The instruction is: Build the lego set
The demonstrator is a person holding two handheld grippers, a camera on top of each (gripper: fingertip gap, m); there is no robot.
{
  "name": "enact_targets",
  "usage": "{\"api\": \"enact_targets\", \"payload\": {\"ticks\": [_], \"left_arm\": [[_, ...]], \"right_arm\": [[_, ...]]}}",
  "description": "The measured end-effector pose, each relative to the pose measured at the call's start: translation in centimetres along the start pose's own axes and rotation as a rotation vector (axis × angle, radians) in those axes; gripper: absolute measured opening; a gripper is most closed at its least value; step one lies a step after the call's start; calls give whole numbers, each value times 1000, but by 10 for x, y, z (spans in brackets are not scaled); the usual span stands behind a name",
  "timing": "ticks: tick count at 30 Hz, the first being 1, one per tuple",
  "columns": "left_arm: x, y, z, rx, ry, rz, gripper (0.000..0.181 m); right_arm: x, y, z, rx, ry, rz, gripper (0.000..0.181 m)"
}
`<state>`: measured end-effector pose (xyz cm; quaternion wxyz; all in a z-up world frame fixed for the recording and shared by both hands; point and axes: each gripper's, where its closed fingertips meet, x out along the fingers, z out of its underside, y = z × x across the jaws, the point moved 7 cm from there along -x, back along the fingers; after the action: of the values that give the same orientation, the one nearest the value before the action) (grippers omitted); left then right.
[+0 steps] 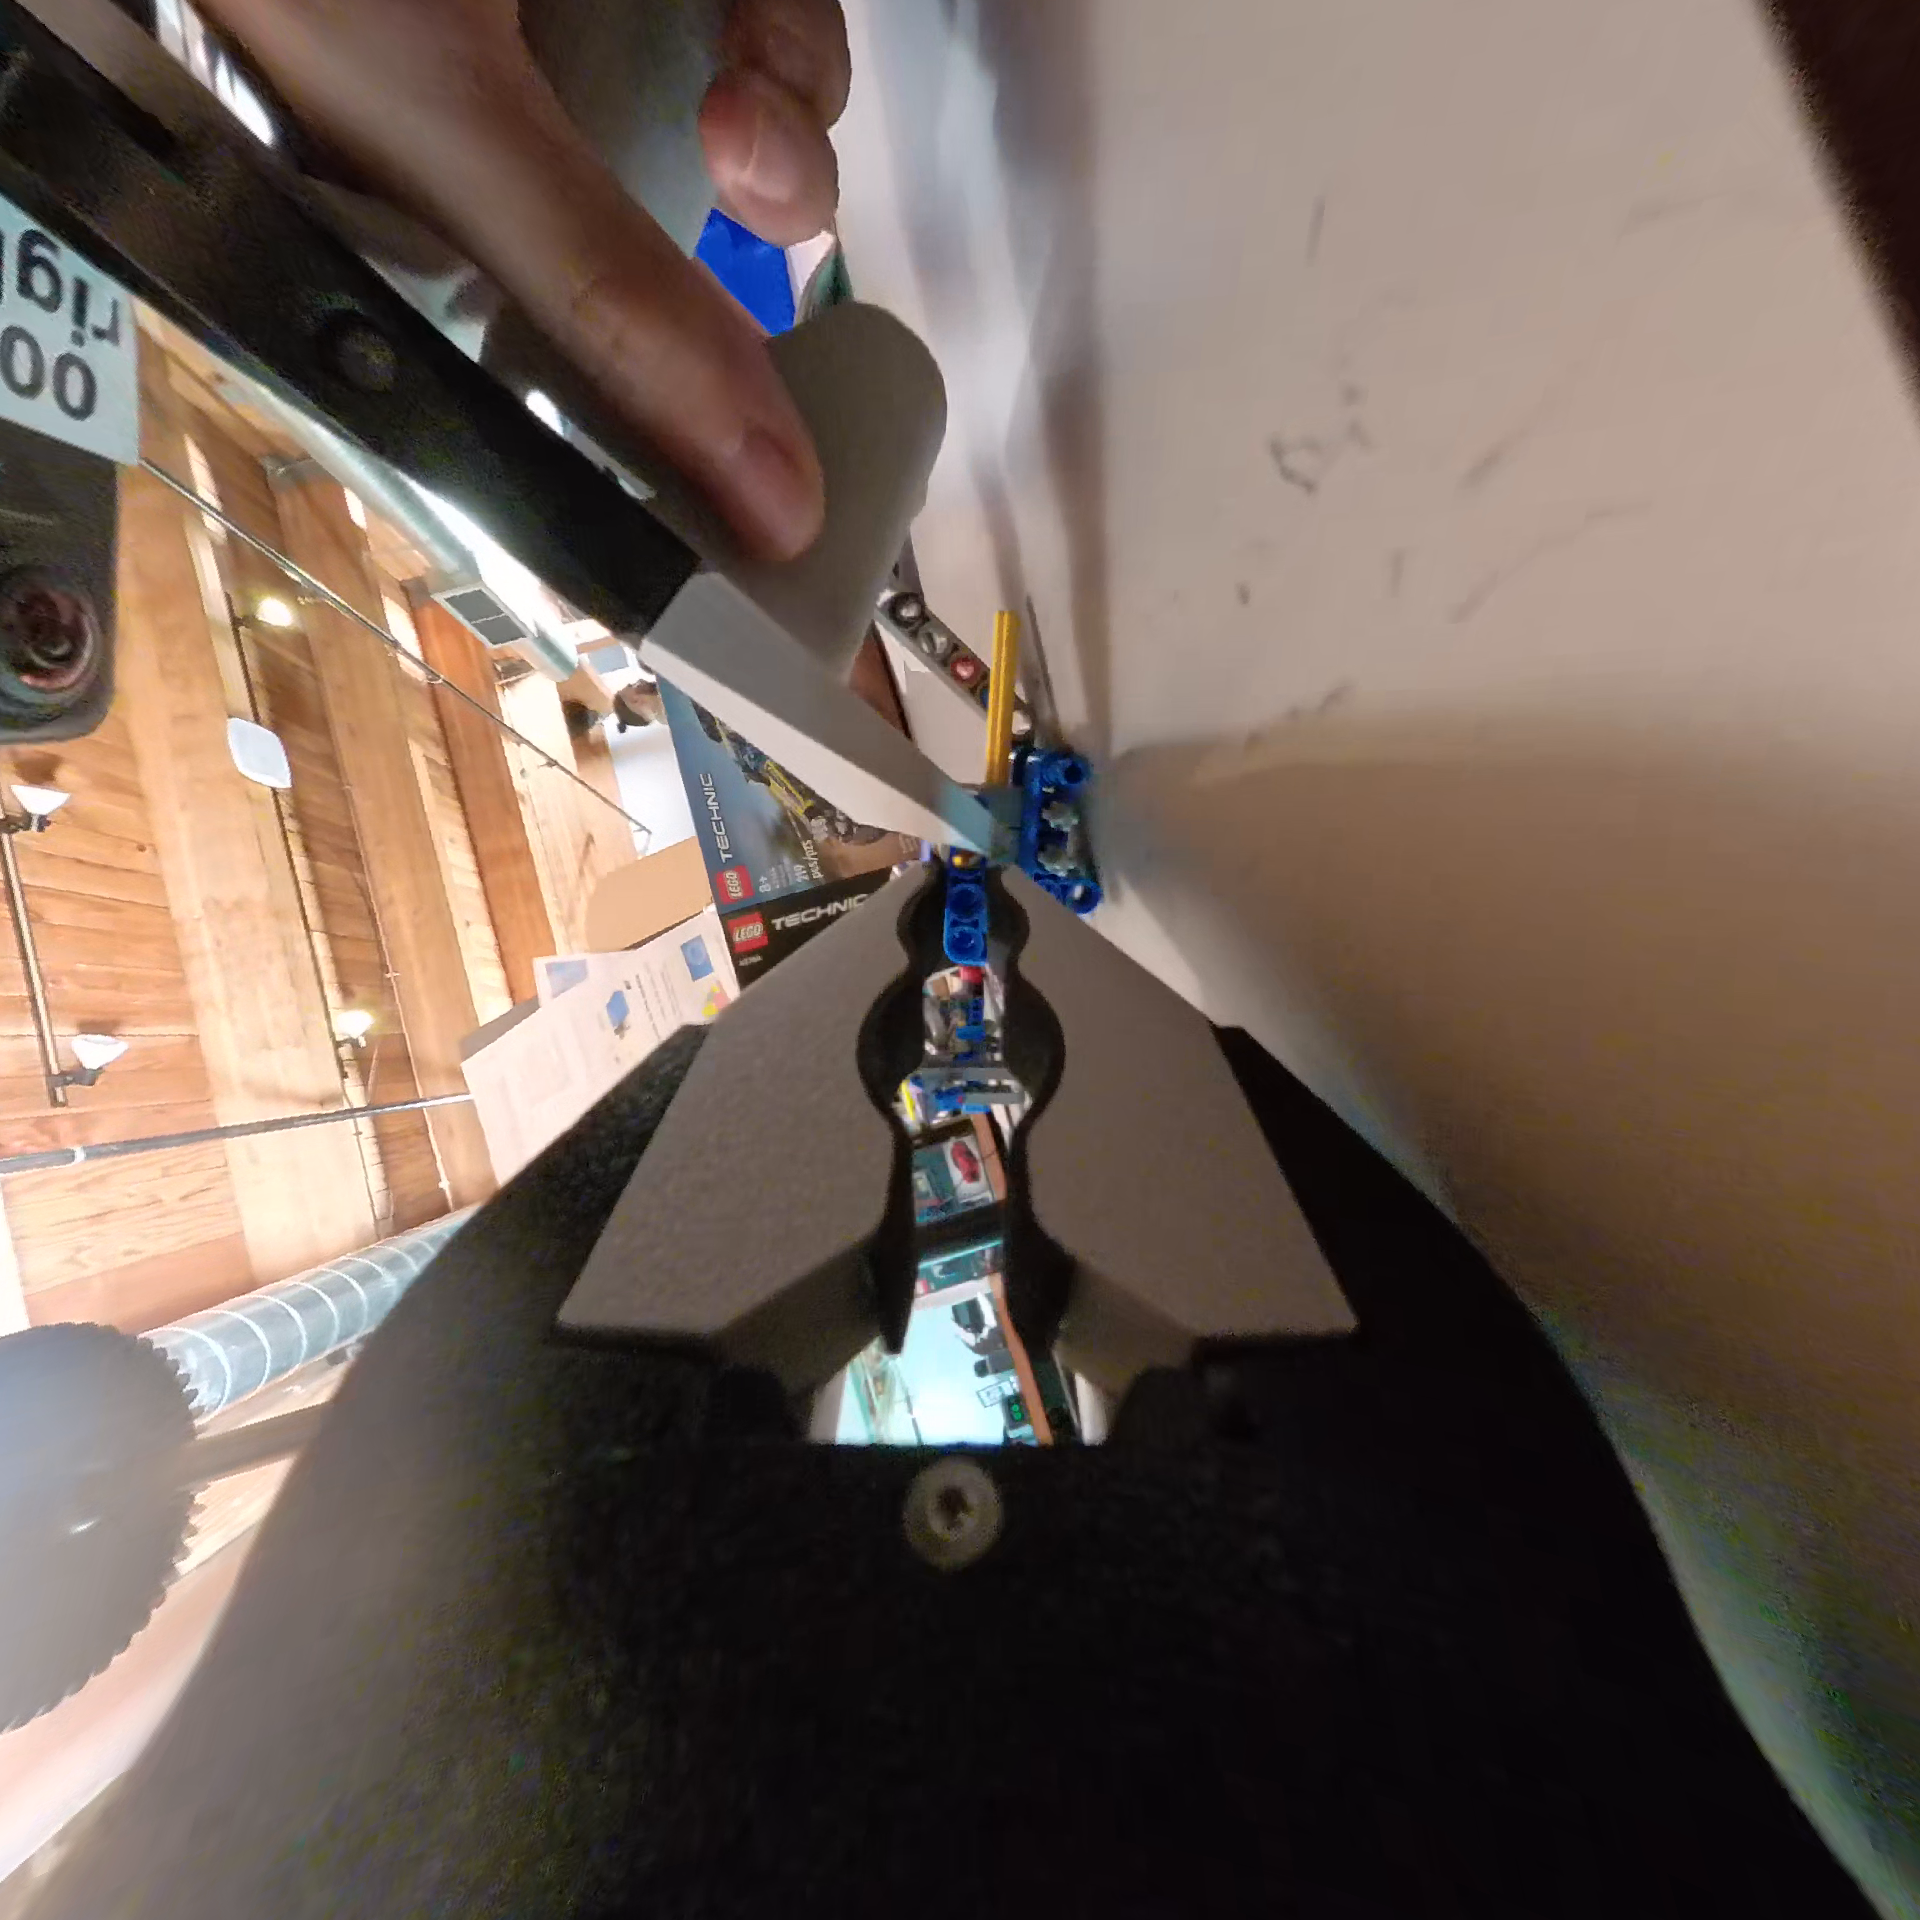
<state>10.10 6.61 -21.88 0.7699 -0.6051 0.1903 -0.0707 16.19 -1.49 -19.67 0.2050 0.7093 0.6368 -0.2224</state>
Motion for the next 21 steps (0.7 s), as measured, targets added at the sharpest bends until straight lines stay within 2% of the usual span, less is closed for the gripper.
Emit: {"api": "enact_targets", "payload": {"ticks": [5,15,21], "left_arm": [[2,0,2,7,12,-4,3],[3,-1,4,47,37,-7,4],[3,-6,8,-144,118,112,10]], "right_arm": [[2,1,2,-60,-23,17,31],[1,6,2,20,-20,-46,30],[2,4,2,-8,-22,-23,30]]}}
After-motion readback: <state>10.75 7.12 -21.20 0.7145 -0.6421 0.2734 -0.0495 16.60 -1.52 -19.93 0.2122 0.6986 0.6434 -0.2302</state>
